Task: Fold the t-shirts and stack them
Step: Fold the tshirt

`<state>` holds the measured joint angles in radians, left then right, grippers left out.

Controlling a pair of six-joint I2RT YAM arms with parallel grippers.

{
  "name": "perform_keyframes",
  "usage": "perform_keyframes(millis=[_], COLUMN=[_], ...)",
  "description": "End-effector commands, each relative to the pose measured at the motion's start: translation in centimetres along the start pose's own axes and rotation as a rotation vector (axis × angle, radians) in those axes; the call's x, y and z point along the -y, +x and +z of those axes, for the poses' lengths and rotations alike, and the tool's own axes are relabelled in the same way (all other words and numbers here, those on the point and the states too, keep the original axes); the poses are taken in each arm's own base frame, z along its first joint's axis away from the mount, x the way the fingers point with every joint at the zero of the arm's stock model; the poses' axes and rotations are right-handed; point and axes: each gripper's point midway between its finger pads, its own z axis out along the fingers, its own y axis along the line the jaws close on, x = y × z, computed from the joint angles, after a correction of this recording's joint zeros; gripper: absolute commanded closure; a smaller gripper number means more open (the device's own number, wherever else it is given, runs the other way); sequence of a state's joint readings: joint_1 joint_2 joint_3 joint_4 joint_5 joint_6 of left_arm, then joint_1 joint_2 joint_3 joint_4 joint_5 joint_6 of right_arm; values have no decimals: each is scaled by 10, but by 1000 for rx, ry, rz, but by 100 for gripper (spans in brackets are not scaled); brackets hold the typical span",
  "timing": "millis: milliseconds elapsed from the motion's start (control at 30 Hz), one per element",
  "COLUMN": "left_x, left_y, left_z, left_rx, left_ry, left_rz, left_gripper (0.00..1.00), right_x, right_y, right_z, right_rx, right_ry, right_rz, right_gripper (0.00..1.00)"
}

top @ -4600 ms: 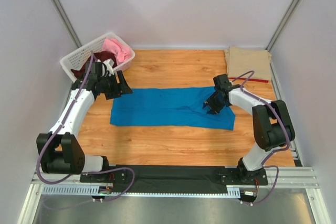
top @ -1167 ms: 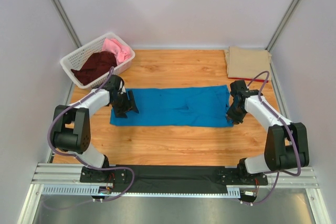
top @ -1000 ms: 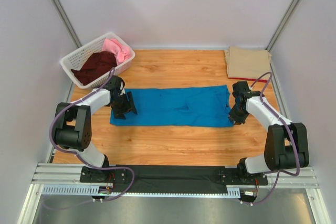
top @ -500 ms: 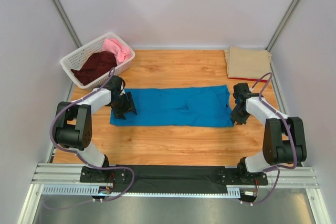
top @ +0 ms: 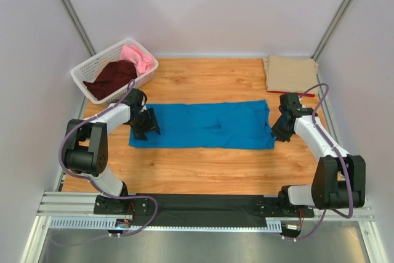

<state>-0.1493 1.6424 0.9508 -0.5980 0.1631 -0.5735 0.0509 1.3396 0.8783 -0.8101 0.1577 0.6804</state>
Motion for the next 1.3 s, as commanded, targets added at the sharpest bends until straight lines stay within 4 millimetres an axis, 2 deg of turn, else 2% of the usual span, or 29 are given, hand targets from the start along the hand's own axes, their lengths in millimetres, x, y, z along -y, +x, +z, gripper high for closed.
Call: perform_keyframes(millis=[0, 100, 200, 233, 300, 400, 467, 633, 767, 967, 1100, 1167, 1233, 1267], left_x=[-8, -8, -9, -11, -16, -29, -34, -31, -24, 3, 34, 53, 66, 77], left_y=[-1, -1, -2, -1, -2, -3, -5, -4, 1, -3, -10, -12, -17, -24], left_z=[6, 4, 3, 2, 3, 1, -3, -3, -9, -47, -79, -87, -85, -90], left_rx=[-2, 1, 7, 3, 7, 19, 36, 23, 24, 81, 132, 141, 129, 129], left_ry=[-46, -44, -51, -62, -93, -173, -218, -223, -194, -67, 94, 198, 257, 292], left_rz=[0, 1, 4, 3, 1, 1, 7, 6, 7, 2, 79, 119, 157, 175], left_gripper=[28, 28, 28, 28, 28, 28, 29, 28, 28, 27, 27, 26, 26, 26], right_x=[-13, -23, -15, -6, 6, 15, 18, 19, 29, 26, 25, 22, 18, 13], right_y=[9, 24, 32, 24, 23, 23, 23, 20, 14, 10, -8, -19, -27, -32], right_z=[0, 11, 28, 34, 45, 53, 56, 53, 51, 53, 48, 42, 35, 28], right_rx=[-45, -111, -145, -104, -97, -91, -86, -68, -47, -56, -18, -4, 1, 10], right_ry=[-78, -134, -83, -20, 50, 94, 108, 99, 152, 168, 194, 195, 182, 168], right_rz=[9, 18, 10, 3, -12, -22, -25, -61, -92, -90, -105, -92, -76, -63], right_gripper=[80, 80, 81, 81, 81, 81, 81, 81, 81, 79, 78, 77, 75, 73])
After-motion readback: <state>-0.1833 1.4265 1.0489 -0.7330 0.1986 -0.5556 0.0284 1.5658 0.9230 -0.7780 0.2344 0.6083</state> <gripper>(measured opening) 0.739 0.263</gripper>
